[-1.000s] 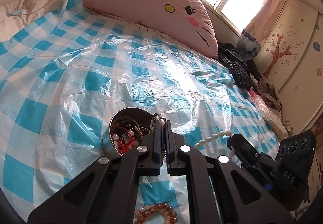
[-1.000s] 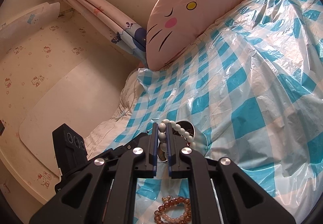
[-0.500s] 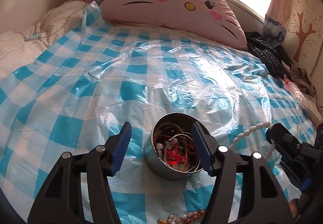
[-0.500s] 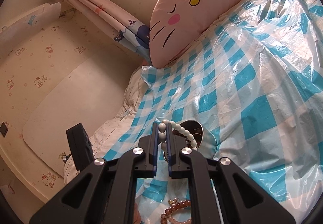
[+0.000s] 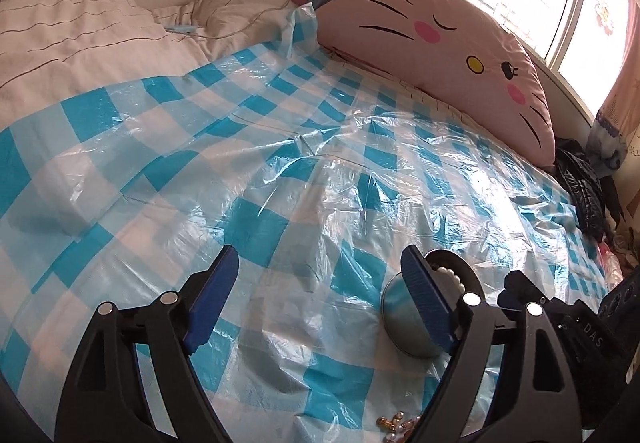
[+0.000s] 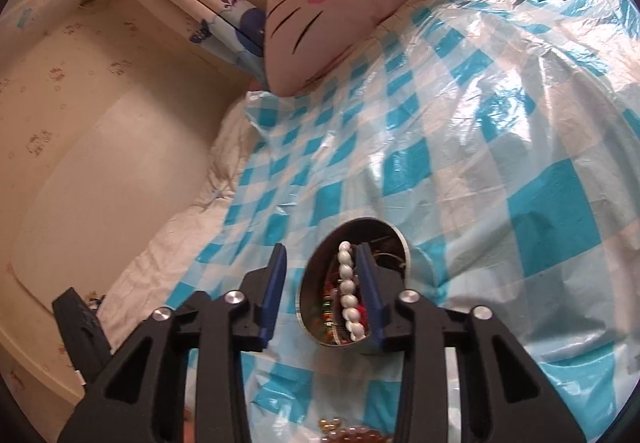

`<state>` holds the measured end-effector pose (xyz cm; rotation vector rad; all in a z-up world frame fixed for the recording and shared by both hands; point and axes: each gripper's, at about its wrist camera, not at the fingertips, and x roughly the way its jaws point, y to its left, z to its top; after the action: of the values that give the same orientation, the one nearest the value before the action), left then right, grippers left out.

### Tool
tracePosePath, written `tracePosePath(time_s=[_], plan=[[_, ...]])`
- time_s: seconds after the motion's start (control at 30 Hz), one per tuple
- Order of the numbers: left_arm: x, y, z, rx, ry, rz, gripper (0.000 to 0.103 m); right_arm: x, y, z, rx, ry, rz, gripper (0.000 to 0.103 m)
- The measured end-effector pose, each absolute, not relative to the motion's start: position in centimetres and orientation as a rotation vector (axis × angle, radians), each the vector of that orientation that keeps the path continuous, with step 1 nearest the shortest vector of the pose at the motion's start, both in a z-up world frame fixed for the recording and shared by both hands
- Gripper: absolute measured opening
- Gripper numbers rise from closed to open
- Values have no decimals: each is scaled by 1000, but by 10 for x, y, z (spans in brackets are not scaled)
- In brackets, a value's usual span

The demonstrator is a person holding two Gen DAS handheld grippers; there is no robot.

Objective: Organize jewelry
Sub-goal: 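Open both tools over the tin to drop the bangle and white bracelet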

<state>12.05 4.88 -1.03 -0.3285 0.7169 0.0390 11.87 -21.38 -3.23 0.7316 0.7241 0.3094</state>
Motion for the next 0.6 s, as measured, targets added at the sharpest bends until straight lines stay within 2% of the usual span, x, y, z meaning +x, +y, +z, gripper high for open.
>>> tracePosePath(time_s=[0.17, 0.33, 0.4, 0.6], plan=[[121, 33, -10, -246, 723, 24, 82, 112, -227, -33, 691, 711, 207, 39], [121, 21, -9, -185, 727, 11, 86, 112, -220, -32, 636, 726, 191, 46], [120, 18, -9, -162, 725, 14, 87, 113, -215, -29, 606, 728, 188, 53], [120, 12, -8, -122, 725, 13, 89, 115, -205, -30, 555, 750, 179, 58]])
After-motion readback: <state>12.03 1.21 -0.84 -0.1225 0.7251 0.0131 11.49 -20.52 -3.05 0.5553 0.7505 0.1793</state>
